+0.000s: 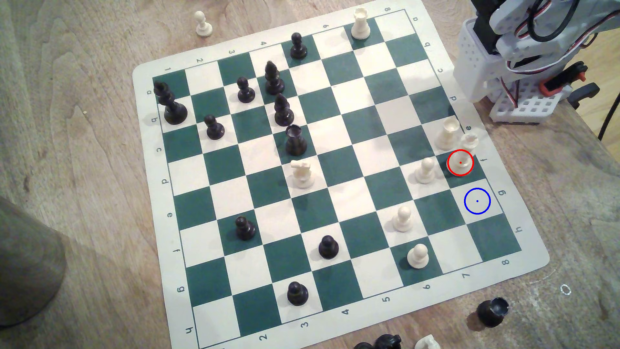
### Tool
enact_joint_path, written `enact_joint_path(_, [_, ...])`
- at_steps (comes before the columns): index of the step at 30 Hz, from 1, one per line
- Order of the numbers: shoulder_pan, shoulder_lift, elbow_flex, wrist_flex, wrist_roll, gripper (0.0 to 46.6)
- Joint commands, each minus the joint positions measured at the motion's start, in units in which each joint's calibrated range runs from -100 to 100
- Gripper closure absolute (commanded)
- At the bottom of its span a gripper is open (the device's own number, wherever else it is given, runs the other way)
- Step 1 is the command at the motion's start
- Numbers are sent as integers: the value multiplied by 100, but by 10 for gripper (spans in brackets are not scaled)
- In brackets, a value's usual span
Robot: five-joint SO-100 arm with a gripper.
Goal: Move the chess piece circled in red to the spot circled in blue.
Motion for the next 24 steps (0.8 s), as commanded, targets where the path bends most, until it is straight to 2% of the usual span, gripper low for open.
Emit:
enact_joint_path(1, [-78, -36, 81, -977, 0, 464])
enact_joint_path(2, [-243, -28, 81, -896, 0, 464])
enact_joint_path(9, [-438, -28, -472, 136, 0, 464])
enact_joint_path(15, [-485, -28, -1315, 2618, -24, 464])
enact_joint_path(18, [-485, -28, -1469, 2913, -34, 464])
enact_joint_path(24, [-422, -28, -2185, 4936, -34, 464])
